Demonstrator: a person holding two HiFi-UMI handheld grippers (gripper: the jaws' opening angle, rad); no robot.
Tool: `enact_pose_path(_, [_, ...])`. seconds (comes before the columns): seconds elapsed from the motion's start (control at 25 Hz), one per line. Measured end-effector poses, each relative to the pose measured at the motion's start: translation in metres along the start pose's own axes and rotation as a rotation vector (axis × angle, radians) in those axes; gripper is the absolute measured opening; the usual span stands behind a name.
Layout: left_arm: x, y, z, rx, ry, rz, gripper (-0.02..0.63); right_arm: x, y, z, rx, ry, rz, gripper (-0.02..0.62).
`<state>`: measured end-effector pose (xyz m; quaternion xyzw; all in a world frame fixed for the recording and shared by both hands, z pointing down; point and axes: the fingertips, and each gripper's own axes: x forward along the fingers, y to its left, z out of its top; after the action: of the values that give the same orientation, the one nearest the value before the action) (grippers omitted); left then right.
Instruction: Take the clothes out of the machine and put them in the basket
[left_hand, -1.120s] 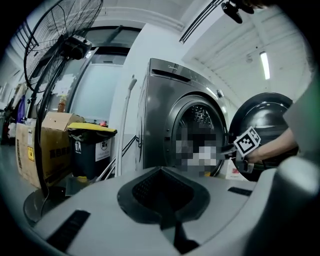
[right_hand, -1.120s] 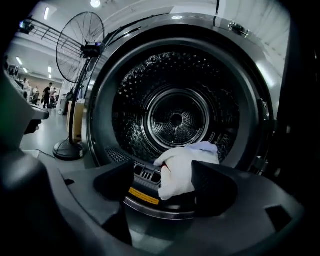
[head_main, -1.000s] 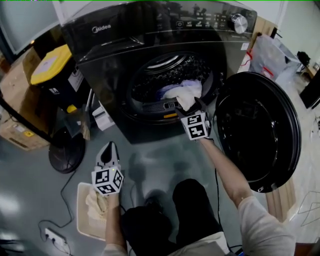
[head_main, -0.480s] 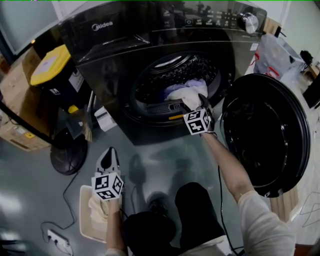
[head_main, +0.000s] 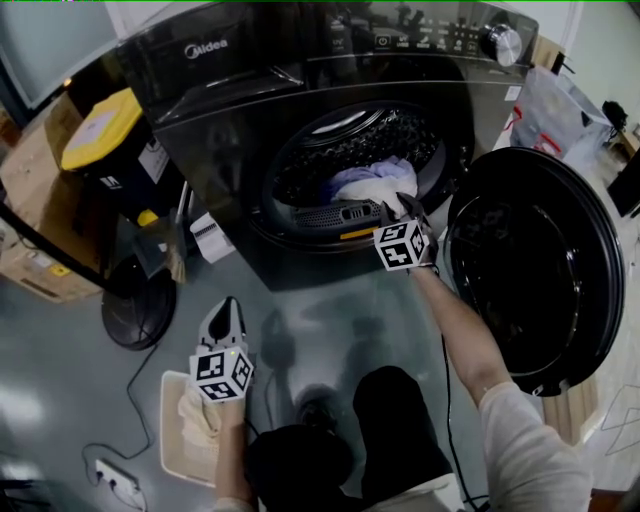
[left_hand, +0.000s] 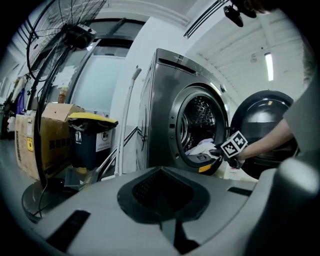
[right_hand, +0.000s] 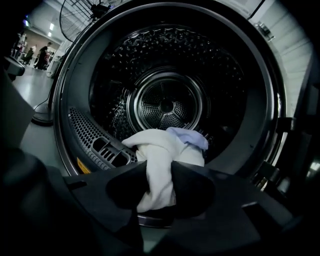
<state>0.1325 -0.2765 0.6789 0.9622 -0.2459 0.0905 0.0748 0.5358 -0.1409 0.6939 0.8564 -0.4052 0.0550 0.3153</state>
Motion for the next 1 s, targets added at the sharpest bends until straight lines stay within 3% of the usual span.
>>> enact_pose_path(0.28, [-0.019,0.013,0.016,-0.001,-0.025,0.024,0.018,-0.012,-0.005,0.013,0.171,0.010,0.035,0.118])
enact_pose_path(0.76, [-0.048,0.000,0.049,0.009,-0.076,0.032,0.018,-0.079,-0.018,0.086,0.291,-0.191,0.081,0.115])
enact_pose_path(1.0, [-0.064,-0.005,0.068,0.012,-0.106,0.052,0.018,-0.126,-0.027,0.125,0.292,-0.312,0.123,0.115])
